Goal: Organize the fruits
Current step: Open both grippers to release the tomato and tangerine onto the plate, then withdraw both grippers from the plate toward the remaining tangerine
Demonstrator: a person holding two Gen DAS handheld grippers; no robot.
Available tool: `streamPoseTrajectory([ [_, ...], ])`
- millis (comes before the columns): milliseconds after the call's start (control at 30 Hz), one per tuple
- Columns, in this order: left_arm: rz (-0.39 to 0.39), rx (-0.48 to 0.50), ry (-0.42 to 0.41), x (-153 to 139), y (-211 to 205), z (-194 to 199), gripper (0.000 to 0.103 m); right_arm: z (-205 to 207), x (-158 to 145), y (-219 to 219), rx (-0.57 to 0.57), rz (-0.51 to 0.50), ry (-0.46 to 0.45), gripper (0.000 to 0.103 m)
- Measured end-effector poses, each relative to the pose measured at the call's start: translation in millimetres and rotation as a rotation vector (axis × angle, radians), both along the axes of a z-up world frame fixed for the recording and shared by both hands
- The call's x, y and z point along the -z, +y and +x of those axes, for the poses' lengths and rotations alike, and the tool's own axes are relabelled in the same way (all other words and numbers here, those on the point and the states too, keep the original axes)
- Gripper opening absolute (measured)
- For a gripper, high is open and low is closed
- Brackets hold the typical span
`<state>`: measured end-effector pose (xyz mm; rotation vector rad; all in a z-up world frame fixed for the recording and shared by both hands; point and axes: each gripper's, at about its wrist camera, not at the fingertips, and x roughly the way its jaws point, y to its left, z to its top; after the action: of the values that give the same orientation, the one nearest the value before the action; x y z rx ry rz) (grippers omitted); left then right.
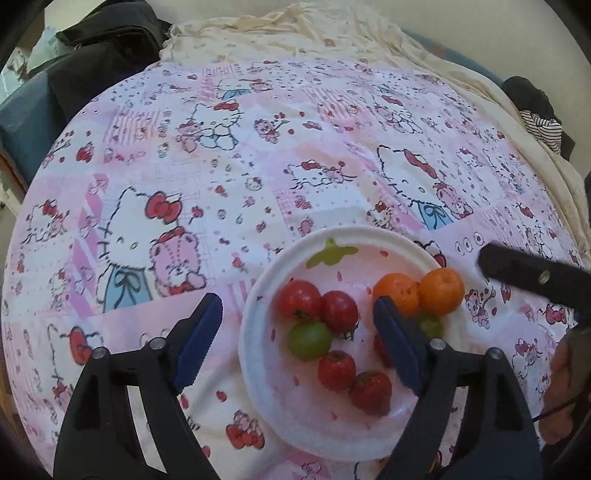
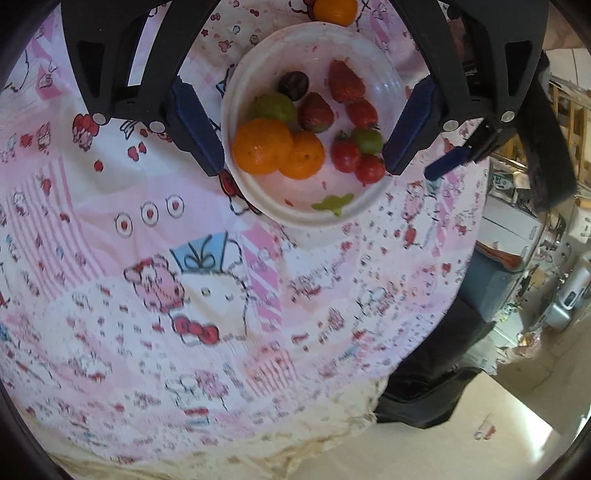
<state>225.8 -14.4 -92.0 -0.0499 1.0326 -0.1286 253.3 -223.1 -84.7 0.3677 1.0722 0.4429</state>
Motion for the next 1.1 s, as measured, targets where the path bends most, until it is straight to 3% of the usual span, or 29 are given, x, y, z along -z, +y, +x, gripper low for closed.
streamPoseTrajectory([
  [267, -0.001, -0.039, -0.045, -22.9, 11.3, -23.5, 0.081, -18.7, -24.3, -9.8, 0.017, 0.018, -0.044, 0.091],
  [533, 0.06, -0.074, -0.07, -40.9, 15.9, -52.1, 0.081, -47.6, -47.1, -16.9, 0.026, 0.014, -0.079, 0.091],
  [1100, -0.051, -0.155, -0.054, -61.5, 27.4, -117.6, 0.081, -133.6, -68.9, -38.3, 0.13, -0.055, -0.158, 0.091],
])
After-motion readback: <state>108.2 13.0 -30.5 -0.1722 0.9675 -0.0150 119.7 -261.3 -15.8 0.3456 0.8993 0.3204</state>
